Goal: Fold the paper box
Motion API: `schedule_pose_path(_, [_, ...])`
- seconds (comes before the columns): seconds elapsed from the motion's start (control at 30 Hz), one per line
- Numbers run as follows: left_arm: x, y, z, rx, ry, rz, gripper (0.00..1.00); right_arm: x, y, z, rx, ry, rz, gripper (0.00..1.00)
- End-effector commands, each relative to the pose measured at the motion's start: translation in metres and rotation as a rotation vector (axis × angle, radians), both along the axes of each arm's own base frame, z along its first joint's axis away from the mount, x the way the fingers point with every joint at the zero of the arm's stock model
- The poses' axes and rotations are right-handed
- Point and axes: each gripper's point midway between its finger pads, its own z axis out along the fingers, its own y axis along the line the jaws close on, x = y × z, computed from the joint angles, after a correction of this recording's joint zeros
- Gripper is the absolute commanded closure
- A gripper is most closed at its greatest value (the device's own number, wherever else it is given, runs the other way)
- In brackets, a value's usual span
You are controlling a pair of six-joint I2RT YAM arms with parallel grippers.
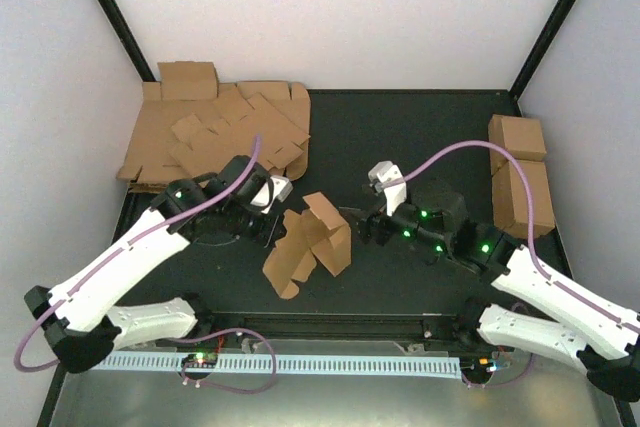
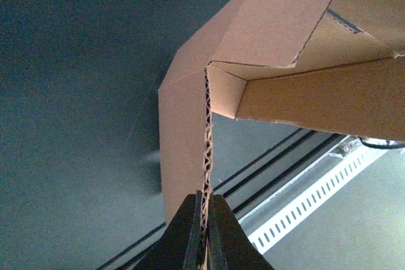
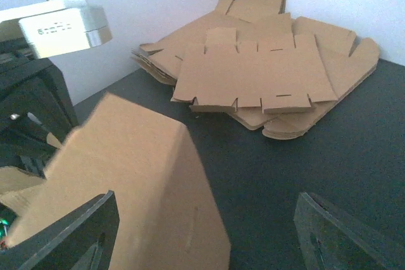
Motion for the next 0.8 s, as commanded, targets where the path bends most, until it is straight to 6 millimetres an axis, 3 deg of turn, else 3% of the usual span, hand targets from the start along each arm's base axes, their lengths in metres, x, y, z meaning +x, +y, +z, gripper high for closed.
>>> schedule_pose_path(0.0, [0.010, 0.002, 0.009, 0.073, -0.029, -0.039, 0.98, -0.002, 0.005, 0.003, 0.005, 0.090, 0.002, 0.21])
schedule_pose_path(0.3, [0.028, -0.021, -0.007, 0.144, 0.018, -0.135, 0.97, 0.001, 0.001, -0.008, 0.061, 0.170, -0.012, 0.19])
schedule_pose_path(0.53, [0.044, -0.026, -0.015, 0.142, 0.013, -0.134, 0.96, -0.001, 0.000, -0.008, 0.068, 0.186, 0.016, 0.16])
schedule_pose_path(0.77, [0.048, -0.032, -0.017, 0.067, 0.019, -0.118, 0.92, 0.000, -0.008, -0.027, 0.005, 0.182, -0.007, 0.14])
